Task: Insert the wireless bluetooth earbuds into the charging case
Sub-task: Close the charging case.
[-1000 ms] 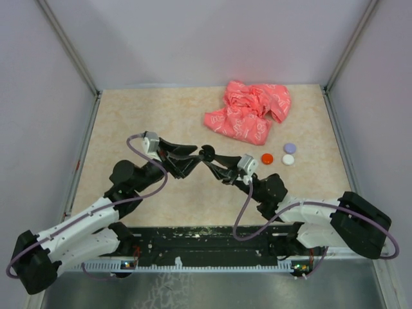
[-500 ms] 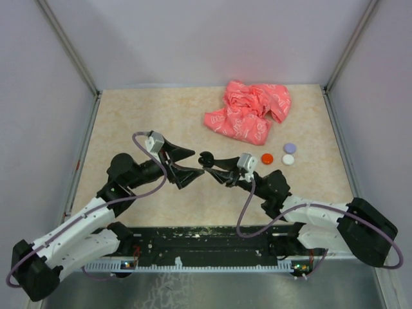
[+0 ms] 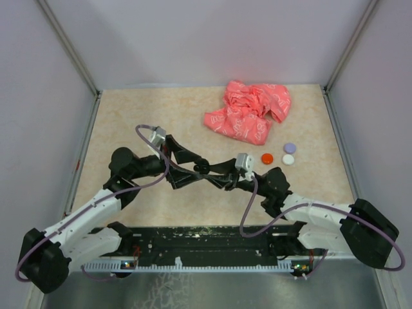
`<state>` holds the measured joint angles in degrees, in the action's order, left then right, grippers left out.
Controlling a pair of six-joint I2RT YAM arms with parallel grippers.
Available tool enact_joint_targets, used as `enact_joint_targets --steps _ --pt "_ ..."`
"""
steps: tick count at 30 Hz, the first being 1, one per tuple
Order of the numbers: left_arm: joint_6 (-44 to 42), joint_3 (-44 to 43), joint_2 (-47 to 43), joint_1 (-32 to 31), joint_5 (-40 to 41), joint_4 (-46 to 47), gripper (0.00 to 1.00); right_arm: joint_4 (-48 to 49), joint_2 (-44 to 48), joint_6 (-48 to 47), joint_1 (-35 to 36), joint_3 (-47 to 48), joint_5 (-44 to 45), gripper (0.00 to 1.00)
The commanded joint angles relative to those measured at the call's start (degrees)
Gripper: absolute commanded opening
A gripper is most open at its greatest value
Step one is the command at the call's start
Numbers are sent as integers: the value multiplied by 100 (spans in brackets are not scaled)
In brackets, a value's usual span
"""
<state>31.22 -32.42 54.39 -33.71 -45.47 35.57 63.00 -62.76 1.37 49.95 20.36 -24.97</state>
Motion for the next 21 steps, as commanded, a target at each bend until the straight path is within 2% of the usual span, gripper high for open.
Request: enact_joint_targets --steps 1,9,16,19,21 --pt "343 -16 115 14 -555 581 96 433 -121 286 -37 332 -101 0" --pt "297 10 -40 9 -582 704 92 142 -390 665 -155 411 -31 0" --pt "-17 20 -398 20 -393 270 93 4 -587 1100 -199 370 19 0" --pt "-313 -157 -560 23 -9 -487 93 -343 -526 1307 -282 404 12 0" --pt "-622 -360 -749 23 736 -1464 95 -823 -404 1476 -381 422 89 0"
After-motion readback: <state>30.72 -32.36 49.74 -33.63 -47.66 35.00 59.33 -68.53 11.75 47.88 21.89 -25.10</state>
